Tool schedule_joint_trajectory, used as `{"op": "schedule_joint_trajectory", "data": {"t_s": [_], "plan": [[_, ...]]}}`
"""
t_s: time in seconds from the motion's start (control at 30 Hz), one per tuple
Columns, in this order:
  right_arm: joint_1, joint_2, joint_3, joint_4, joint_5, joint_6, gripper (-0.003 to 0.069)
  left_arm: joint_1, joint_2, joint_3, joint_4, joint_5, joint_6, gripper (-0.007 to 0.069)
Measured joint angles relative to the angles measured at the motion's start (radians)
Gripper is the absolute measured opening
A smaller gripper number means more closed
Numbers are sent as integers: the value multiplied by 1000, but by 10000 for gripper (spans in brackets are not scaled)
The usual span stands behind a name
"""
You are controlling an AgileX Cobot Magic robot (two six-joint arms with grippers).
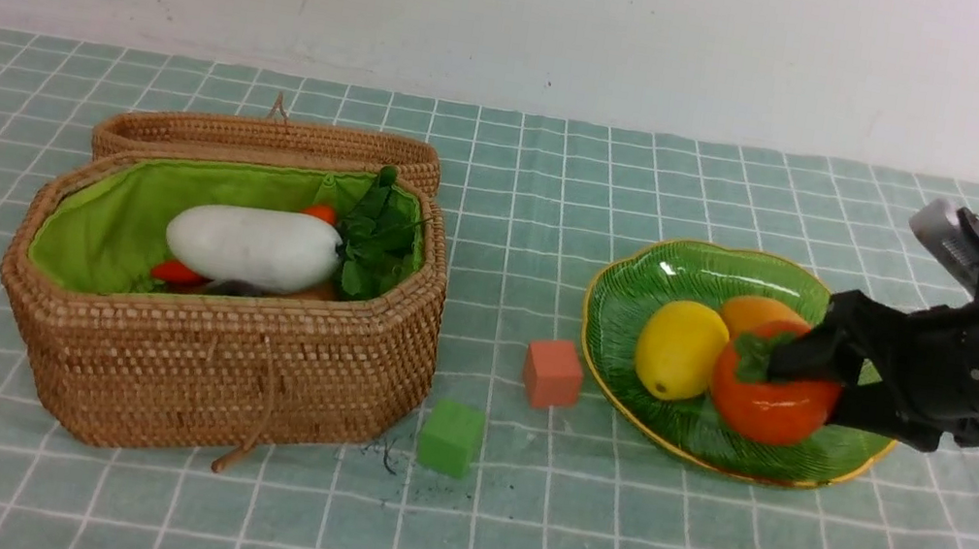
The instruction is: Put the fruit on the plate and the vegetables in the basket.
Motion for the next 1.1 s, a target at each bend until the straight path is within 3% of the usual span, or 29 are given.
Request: {"op": "schedule_joint_trajectory", "data": {"t_s": [0.03,0.07,0.2,0.43,0.67,0.9,1.0,1.07,1.1], "plan": [[0,0,0,0,0,0,596,0,0,0,0,0,0,239],[0,0,0,-1,3,0,657,0,0,0,0,0,0,239],[-1,-4,0,-27,3,7,673,0,0,0,0,0,0,239],[-81,-183,2,-170,29,87,615,0,0,0,0,0,0,239],[-129,-424,7,-269,98,87,531,0,0,0,0,0,0,239],[-120,-801,120,-293,137,26,355,0,0,0,0,0,0,239],[-120,-965,224,-352,173,25,182,0,0,0,0,0,0,239],[-120,-996,261,-365,180,25,129,0,0,0,0,0,0,239],[-116,-1013,300,-377,184,25,55,0,0,0,0,0,0,239]]}}
